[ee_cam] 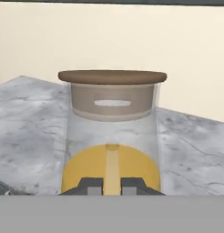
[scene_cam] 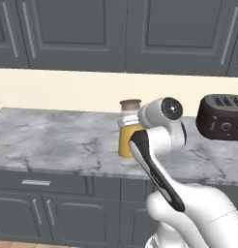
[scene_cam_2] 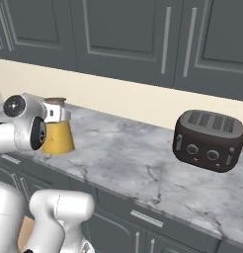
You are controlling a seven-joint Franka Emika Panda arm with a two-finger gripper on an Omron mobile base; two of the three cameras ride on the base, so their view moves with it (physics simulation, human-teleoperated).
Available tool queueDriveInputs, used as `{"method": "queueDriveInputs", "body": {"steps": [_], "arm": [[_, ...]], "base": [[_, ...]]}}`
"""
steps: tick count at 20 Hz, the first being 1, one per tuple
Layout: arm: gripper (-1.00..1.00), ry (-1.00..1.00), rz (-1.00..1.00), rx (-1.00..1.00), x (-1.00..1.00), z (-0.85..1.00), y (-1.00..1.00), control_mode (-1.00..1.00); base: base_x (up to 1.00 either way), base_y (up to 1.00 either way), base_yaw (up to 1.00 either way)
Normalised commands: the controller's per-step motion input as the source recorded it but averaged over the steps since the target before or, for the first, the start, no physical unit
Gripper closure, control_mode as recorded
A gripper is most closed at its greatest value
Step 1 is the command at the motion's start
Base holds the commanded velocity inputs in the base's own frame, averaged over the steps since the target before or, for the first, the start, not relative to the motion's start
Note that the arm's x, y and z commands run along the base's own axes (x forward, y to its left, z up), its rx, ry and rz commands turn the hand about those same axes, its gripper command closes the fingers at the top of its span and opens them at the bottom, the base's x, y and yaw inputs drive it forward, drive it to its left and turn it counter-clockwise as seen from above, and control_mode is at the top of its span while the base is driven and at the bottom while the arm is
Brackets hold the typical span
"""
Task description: Move the pickle and corn from the top shelf to the second highest shelf to make space. Then, place the pitcher from the counter on the cleared top shelf.
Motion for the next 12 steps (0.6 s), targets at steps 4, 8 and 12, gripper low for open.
{"method": "queueDriveInputs", "body": {"steps": [4,8,12], "arm": [[1.0,-0.04,-0.08,-0.04,-0.91,0.74,-0.14,-1.0],[1.0,-0.05,-0.03,-0.04,-0.82,0.43,-0.26,-1.0],[1.0,0.0,0.0,-0.02,-0.37,0.29,-0.35,-1.0]], "base": [[0.0,0.0,0.0],[0.0,0.0,0.0],[0.0,0.0,0.0]]}}
